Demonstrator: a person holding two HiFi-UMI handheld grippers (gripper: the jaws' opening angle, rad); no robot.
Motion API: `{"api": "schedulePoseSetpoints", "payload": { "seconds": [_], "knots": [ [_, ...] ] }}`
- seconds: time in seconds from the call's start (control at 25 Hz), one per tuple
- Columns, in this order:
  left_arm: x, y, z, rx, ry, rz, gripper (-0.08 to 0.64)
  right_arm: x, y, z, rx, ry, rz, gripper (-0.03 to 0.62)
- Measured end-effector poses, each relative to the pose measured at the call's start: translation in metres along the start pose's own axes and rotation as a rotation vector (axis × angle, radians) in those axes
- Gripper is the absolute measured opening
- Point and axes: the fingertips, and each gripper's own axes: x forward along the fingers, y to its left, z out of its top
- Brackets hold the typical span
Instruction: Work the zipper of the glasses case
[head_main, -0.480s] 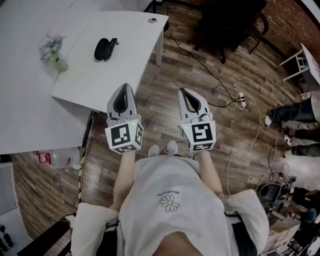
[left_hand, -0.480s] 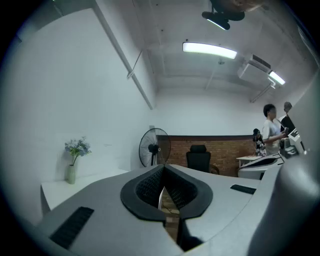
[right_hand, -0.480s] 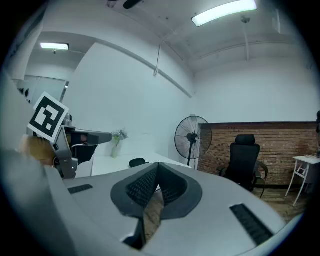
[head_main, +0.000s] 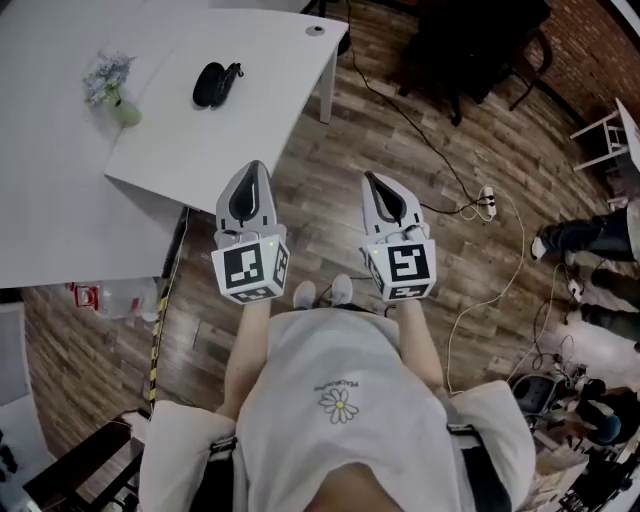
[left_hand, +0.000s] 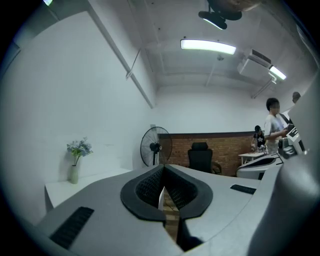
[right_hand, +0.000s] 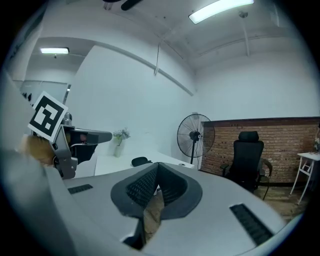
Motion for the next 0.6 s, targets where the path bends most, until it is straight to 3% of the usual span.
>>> {"api": "schedulePoseSetpoints", "payload": {
  "seconds": [0.6],
  "knots": [
    [0.017,-0.028,-0.009,-0.017,-0.026,0.04,0.015,-0.005,-0.043,-0.024,0.011,-0.012,0.011,0.008]
  ]
}}
